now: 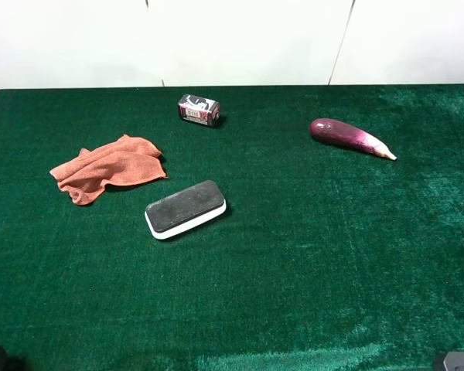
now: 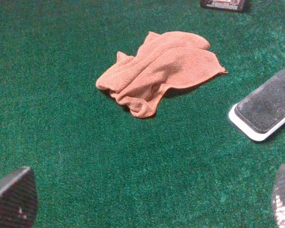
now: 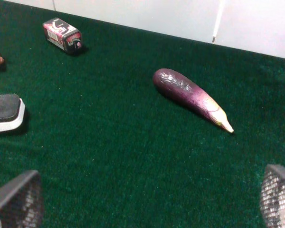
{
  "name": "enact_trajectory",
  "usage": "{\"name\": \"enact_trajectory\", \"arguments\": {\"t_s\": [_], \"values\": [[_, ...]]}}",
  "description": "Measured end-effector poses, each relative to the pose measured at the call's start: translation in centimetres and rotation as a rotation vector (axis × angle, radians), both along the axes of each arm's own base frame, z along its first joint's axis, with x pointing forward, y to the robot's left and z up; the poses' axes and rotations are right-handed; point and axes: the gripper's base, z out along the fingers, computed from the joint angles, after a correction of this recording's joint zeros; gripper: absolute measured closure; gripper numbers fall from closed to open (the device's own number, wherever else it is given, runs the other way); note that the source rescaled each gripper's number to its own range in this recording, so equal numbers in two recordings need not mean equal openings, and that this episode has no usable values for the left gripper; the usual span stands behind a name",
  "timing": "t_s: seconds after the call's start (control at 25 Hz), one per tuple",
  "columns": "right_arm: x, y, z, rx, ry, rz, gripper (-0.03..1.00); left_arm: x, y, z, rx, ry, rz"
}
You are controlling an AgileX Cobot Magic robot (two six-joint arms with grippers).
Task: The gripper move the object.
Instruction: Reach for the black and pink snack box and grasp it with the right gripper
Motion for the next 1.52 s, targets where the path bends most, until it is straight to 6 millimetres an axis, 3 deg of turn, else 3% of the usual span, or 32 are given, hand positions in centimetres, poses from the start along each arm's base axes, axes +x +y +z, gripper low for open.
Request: {"name": "enact_trajectory", "arguments": {"t_s": [0.84, 1.08, 1.24, 1.52], "values": [[0.0, 0.0, 0.0, 0.001, -0.002, 0.0, -0.03, 0.0, 0.0, 0.0, 0.0, 0.0, 0.0], [0.2, 0.1, 2.1, 0.056, -0.145, 0.01, -0.03, 0.0, 0.0, 0.0, 0.0, 0.0, 0.0], [2.2, 1.1, 3.2, 0.036, -0.125, 0.017, -0.03, 0.0, 0.0, 0.0, 0.0, 0.0, 0.0], [7.8, 3.8, 4.5, -0.092, -0.026, 0.056, -0.03, 0.0, 0.0, 0.0, 0.0, 0.0, 0.0]]}}
